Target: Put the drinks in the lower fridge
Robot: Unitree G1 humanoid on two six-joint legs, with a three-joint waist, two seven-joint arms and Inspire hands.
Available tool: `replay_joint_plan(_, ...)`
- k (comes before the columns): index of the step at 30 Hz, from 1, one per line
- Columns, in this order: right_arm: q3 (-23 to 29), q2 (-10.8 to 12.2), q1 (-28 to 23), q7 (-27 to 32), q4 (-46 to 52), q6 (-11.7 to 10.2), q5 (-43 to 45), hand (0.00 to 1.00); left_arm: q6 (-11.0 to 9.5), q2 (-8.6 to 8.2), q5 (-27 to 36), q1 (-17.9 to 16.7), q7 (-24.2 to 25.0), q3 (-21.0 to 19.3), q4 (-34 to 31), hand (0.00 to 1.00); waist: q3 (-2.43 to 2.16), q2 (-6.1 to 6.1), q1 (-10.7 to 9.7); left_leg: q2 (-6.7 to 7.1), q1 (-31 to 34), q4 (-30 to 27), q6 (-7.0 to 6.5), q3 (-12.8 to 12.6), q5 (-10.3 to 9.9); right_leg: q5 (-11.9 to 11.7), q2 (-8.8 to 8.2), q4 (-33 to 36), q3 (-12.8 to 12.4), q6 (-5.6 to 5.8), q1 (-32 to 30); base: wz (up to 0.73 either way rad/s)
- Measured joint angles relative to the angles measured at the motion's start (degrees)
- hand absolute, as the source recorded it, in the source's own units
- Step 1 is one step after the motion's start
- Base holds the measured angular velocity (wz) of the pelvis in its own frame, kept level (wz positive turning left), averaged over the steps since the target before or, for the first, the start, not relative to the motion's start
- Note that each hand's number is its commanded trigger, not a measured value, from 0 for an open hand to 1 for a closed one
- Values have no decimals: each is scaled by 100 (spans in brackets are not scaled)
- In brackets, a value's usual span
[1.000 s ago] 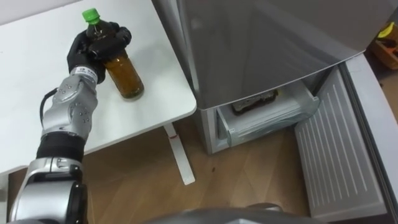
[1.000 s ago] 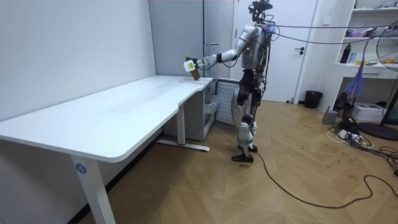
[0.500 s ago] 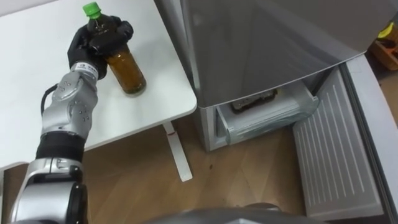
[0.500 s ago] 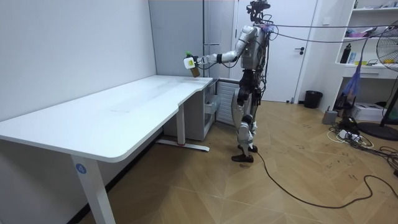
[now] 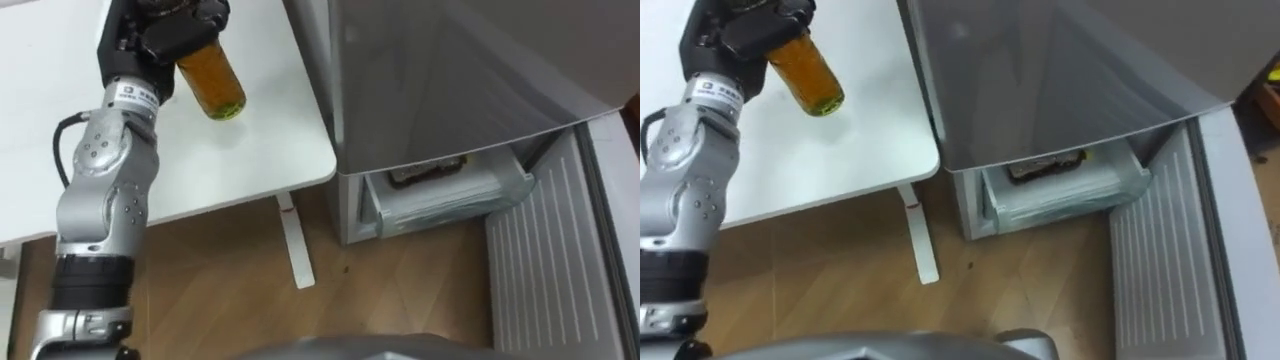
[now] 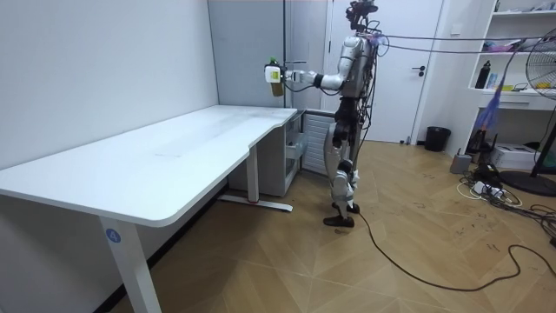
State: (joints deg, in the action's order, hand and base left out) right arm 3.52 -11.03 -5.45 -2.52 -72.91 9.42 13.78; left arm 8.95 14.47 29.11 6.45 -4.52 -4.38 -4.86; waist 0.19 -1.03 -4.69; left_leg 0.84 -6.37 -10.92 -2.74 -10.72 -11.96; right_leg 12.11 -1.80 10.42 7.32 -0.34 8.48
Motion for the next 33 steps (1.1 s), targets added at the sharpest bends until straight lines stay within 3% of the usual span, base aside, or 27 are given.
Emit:
replay_joint_plan(4, -10, 52, -8, 42, 13, -4, 10, 0, 0, -49, 14, -162, -28, -53, -134, 100, -22, 44, 161, 23, 102, -87, -1, 190, 1, 8, -12, -80, 176, -11, 61, 25)
replay_joint_plan(11, -32, 36, 7, 97, 103, -63, -103, 0, 0, -205, 60, -825, 69, -213, -706, 100, -37, 47, 379, 51, 213, -179, 0, 415, 1, 8, -15, -83, 390, -11, 118, 17)
replay_joint_plan(19, -540, 53, 137, 116, 206, -132, -897, 0, 0, -366, 68, -1247, 80, -196, -754, 100, -8, 112, 659, 94, 356, -262, 5, 730, 16, 16, -50, -88, 734, -2, 146, 21)
replay_joint_plan(25, -796, 42, 261, 198, 196, -135, -915, 0, -1, -535, 462, -1550, 154, 47, -736, 100, 13, 151, 778, 113, 610, -442, 5, 936, 15, 14, -56, -72, 1015, -2, 51, 20)
replay_joint_plan(29, -977, 20, 315, 202, 315, -132, -920, 0, 3, -572, 861, -2027, 312, 391, -664, 100, 22, 165, 809, 112, 618, -432, 7, 959, 15, 15, -50, -68, 1027, -1, 61, 4)
replay_joint_plan(33, -1135, 57, 438, 144, 655, -194, -850, 0, 76, -573, 876, -2083, 489, 706, -501, 100, 65, 235, 808, 121, 675, -441, 9, 994, 16, 15, -49, -80, 1049, -2, 57, 5)
